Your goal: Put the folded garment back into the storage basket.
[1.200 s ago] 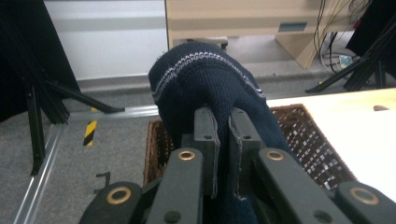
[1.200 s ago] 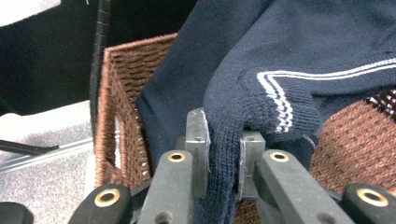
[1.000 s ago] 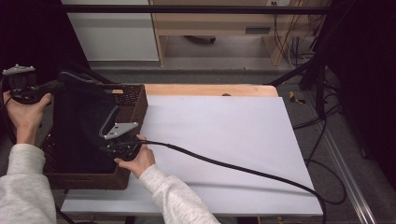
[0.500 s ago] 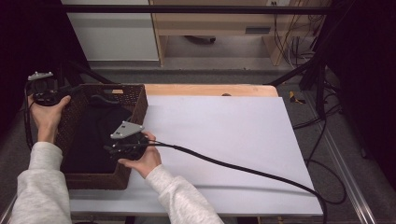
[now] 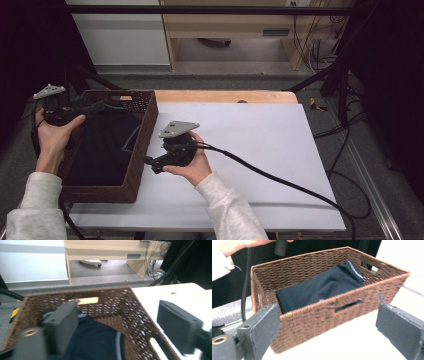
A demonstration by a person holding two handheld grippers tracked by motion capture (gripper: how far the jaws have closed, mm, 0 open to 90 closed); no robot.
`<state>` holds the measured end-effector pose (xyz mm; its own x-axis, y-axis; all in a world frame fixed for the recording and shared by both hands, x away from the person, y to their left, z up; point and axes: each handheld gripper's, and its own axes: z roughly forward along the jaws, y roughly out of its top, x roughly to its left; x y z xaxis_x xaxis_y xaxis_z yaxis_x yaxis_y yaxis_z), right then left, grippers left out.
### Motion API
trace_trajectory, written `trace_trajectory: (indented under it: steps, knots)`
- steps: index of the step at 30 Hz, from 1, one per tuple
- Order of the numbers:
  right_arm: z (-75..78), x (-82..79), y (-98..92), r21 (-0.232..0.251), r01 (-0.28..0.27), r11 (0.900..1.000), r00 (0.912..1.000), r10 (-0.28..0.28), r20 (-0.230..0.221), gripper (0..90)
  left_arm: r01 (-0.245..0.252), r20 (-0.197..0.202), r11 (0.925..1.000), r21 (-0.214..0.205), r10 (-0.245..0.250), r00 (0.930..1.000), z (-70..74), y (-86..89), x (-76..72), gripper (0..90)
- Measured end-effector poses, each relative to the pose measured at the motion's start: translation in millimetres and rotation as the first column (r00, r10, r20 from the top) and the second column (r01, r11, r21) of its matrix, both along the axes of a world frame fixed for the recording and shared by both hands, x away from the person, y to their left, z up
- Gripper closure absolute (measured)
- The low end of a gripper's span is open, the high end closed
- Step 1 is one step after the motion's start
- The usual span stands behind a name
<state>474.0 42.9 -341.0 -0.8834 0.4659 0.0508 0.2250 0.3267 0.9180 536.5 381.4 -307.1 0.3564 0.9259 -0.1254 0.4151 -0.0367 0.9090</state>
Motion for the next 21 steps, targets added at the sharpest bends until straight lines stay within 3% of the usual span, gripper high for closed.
trace_trajectory:
  steps: [6,12,21]
  knots:
    - [1.3,-1.0,-42.1,0.030,0.012,0.9995,0.9996,-0.011,-0.028,1.7,0.062,0.002,0.9975,-0.033,-0.062,0.9981,-1.9,-19.5,-14.4,3.4]
    - [-3.2,-0.9,-83.9,0.056,0.027,0.9981,0.9986,-0.024,-0.047,0.6,0.133,0.027,0.9895,-0.056,-0.132,0.9909,-4.6,-40.5,-28.3,2.0]
    - [-12.1,-3.7,-144.3,0.079,0.068,0.9946,0.9971,-0.065,-0.040,0.5,0.247,0.061,0.9677,-0.050,-0.244,0.9678,-11.8,-80.7,-51.2,1.5]
